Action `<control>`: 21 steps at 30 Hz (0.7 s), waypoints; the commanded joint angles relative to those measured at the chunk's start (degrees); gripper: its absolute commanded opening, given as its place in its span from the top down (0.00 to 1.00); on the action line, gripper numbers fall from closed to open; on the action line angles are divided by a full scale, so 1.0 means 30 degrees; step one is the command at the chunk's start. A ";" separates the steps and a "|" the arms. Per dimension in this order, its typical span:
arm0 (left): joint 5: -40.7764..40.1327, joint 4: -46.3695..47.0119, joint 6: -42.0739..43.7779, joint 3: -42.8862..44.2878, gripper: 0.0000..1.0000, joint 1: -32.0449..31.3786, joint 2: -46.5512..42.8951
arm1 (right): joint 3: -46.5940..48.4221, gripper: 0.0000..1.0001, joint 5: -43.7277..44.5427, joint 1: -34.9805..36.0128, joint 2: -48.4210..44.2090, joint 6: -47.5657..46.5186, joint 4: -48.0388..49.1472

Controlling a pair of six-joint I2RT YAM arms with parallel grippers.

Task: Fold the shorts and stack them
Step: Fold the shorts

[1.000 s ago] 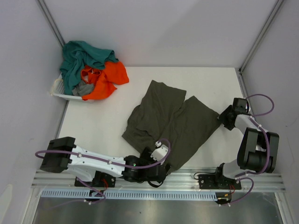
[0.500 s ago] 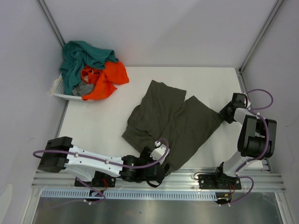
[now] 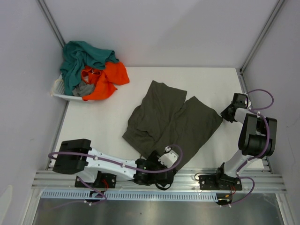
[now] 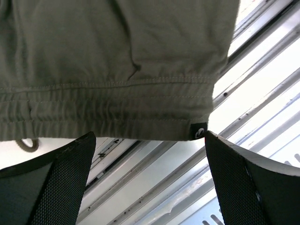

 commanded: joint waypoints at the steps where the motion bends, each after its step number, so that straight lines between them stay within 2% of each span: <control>1: 0.0320 0.1465 0.1207 0.0763 0.01 -0.0161 -0.0039 | 0.0145 1.00 -0.0312 -0.0145 0.0483 -0.0398 0.0131; 3: 0.0556 0.2027 0.2147 0.0938 0.02 -0.0191 0.0457 | 0.0145 1.00 -0.0371 -0.0145 0.0512 -0.0427 0.0160; 15: -0.0205 0.0152 0.2529 0.3985 0.04 -0.1012 0.3036 | 0.0204 1.00 -0.0606 -0.0145 0.0571 -0.0427 0.0161; 21: -0.0205 -0.0345 0.2676 0.4483 0.12 -0.0397 0.4266 | 0.0175 1.00 -0.0606 -0.0145 0.0571 -0.0427 0.0161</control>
